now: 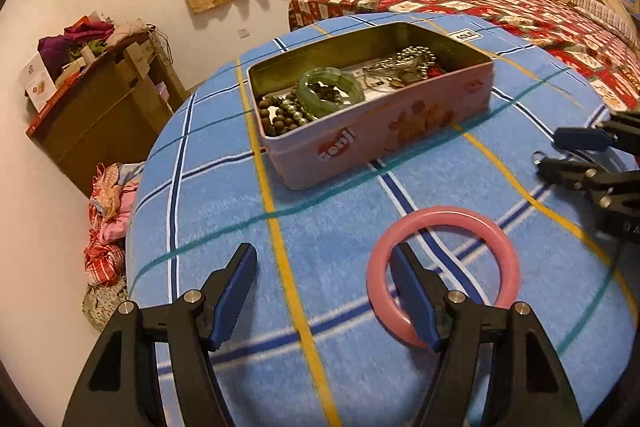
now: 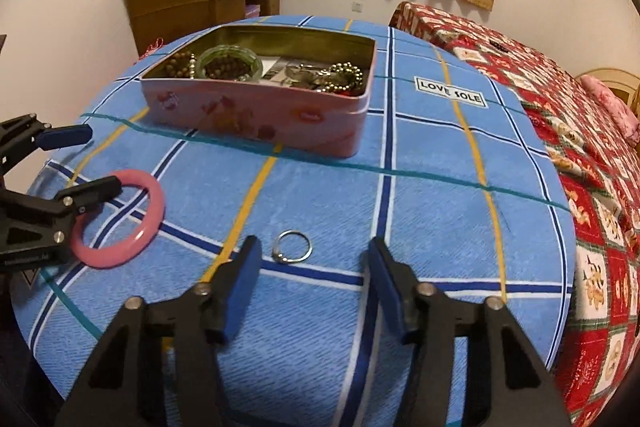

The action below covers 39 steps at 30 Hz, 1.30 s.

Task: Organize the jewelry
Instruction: 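Move the left tool to the pink bangle while the right tool moves to the silver ring, then close the left tool on the pink bangle while the right tool grips the small silver ring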

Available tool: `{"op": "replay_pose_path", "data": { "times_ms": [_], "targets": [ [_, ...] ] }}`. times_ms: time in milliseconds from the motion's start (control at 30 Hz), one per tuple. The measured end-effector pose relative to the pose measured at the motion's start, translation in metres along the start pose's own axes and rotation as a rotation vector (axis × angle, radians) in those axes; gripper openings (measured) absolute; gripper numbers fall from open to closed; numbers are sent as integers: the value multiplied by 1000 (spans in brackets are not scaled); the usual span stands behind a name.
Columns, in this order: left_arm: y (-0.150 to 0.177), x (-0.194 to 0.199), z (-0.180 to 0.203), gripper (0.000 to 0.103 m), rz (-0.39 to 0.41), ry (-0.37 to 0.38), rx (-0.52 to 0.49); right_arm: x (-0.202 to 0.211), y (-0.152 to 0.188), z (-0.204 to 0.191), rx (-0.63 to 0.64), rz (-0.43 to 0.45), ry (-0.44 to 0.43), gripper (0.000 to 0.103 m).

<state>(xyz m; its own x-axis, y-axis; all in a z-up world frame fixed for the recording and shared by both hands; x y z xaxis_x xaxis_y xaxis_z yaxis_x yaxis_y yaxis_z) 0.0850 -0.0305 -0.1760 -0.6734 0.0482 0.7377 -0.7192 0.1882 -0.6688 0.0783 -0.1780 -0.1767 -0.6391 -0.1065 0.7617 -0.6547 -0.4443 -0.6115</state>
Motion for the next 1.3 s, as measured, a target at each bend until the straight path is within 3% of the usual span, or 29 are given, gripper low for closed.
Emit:
{"op": "replay_pose_path", "data": {
  "times_ms": [233, 333, 367, 400, 1100, 1233, 1267, 1300],
  "targets": [
    [-8, -16, -9, 68, -1, -4, 49, 0, 2, 3, -3, 14, 6, 23],
    [-4, -14, -1, 37, -26, 71, 54, 0, 0, -4, 20, 21, -2, 12],
    [-3, -13, 4, 21, -31, 89, 41, 0, -1, -5, 25, 22, 0, 9],
    [-1, -11, 8, 15, -33, 100, 24, 1, -1, -8, 33, 24, 0, 8],
    [-20, 15, -2, 10, 26, 107, 61, 13, -12, -2, 25, 80, 3, 5],
    [-23, 16, -3, 10, 30, 106, 63, 9, -12, -2, 17, 69, -28, 6],
    [-22, 16, -3, 10, 29, 106, 63, 9, -12, -1, 9, 72, -26, 11],
    [-22, 16, -4, 10, 28, 107, 65, 7, -12, -1, -2, 68, -29, 27]
  ]
}}
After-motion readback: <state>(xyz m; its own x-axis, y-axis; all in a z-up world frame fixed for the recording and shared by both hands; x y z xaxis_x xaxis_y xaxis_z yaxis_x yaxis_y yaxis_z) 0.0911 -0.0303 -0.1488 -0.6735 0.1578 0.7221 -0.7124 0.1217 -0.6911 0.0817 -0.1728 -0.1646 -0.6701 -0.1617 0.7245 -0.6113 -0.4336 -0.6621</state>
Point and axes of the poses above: each gripper's, at about its wrist camera, not at the fingertips, and x roughly against the way its jaws point, z to its right, y to its underside, the point moved 9 cm from there along -x, roughly the way its jaws point, and after that the axes turned 12 degrees about x, right-handed, at the moved point
